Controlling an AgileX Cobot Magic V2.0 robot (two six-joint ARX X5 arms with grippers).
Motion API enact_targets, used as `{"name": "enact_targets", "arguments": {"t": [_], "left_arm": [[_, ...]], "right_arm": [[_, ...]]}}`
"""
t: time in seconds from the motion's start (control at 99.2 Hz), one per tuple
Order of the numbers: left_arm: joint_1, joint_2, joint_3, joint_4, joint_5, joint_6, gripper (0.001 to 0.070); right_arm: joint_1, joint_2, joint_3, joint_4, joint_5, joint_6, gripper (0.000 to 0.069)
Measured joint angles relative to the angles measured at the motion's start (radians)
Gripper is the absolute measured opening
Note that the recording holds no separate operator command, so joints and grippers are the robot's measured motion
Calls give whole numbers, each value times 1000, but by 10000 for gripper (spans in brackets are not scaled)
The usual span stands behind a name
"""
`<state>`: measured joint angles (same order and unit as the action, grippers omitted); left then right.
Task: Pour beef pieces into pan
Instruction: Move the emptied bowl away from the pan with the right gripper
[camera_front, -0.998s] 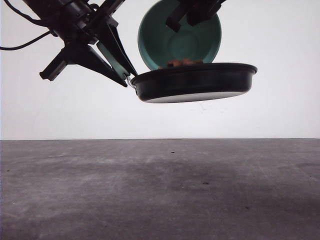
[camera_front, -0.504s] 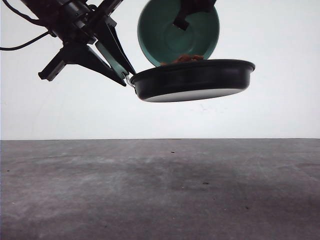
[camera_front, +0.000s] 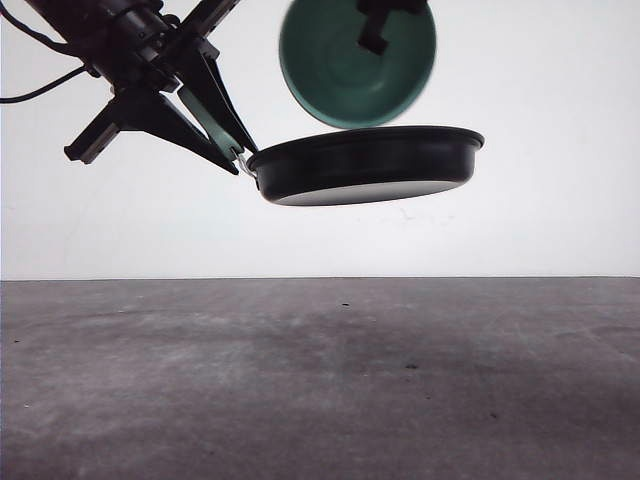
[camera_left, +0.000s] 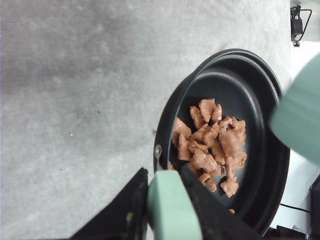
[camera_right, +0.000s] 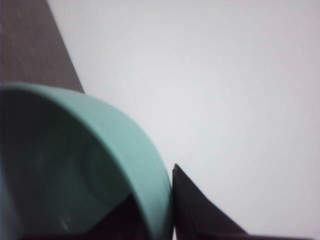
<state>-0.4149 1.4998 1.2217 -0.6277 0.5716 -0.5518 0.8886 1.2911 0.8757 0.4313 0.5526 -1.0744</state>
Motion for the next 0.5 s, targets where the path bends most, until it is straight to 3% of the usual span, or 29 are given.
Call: {"name": "enact_targets", "arguments": {"t": [0.091,0.182,0.292,0.504], "left_arm": [[5,0,0,3,0,0,65],[10,0,0,5,-7,2,65],[20,0,0,4,-27,17,65],[39,0,0,5,-38,47,65]], "right_arm": [[-13,3,0,-1,-6,26,24],[-36,3,0,-10,66,161,24],[-89,-39,0,-145,76,449,25],[-251,-183,8,-280,-141,1057,25]]}}
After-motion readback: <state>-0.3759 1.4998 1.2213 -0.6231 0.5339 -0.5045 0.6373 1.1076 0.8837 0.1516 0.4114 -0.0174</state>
